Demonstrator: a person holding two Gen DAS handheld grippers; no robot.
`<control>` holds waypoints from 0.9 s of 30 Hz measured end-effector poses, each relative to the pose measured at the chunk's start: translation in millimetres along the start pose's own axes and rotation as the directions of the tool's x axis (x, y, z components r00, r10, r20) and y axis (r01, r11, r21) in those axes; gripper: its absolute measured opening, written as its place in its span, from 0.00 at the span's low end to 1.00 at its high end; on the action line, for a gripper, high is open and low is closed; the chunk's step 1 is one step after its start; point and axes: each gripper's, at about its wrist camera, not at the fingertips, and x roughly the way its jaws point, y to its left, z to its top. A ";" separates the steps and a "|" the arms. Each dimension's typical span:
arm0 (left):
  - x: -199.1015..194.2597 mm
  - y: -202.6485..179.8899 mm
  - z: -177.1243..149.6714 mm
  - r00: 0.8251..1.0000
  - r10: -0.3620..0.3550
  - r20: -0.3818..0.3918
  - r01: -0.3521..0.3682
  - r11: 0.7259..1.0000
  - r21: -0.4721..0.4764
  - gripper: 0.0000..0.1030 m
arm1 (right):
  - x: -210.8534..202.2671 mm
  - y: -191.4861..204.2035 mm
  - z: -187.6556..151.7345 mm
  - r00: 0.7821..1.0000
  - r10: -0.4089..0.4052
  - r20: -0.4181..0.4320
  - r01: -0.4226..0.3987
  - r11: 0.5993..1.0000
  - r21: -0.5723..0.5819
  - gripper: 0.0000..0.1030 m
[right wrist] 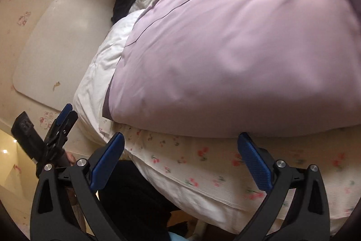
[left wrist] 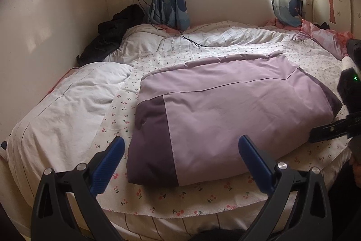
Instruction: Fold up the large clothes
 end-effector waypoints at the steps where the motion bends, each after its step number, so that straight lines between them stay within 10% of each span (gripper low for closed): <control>1: -2.1 -0.2 0.1 1.000 -0.003 0.004 0.003 1.000 -0.002 0.94 | 5.0 2.1 0.0 1.000 -0.017 -0.002 0.017 1.000 0.000 0.94; 12: 9.5 6.5 -6.8 0.986 -0.156 -0.065 0.147 0.981 -0.127 0.94 | 12.8 1.5 0.3 0.997 0.004 0.075 -0.008 0.999 0.050 0.94; 15: 29.4 29.9 -15.9 0.919 -0.380 -0.107 0.320 0.876 -0.361 0.94 | 5.1 6.4 8.6 0.993 0.015 0.115 -0.022 0.998 0.055 0.94; 18: 56.4 63.5 -34.6 0.822 -0.565 -0.070 0.400 0.661 -0.635 0.94 | -3.7 13.1 21.1 0.988 0.043 0.147 -0.052 0.997 0.060 0.94; 21: 77.4 84.0 -50.3 0.766 -0.642 -0.018 0.405 0.504 -0.763 0.94 | -11.6 18.4 33.3 0.983 0.073 0.170 -0.084 0.995 0.059 0.94; 27: 116.7 80.1 -52.8 0.745 -0.667 -0.011 0.376 0.434 -0.819 0.94 | -15.9 16.9 41.3 0.979 0.110 0.170 -0.123 0.990 0.068 0.94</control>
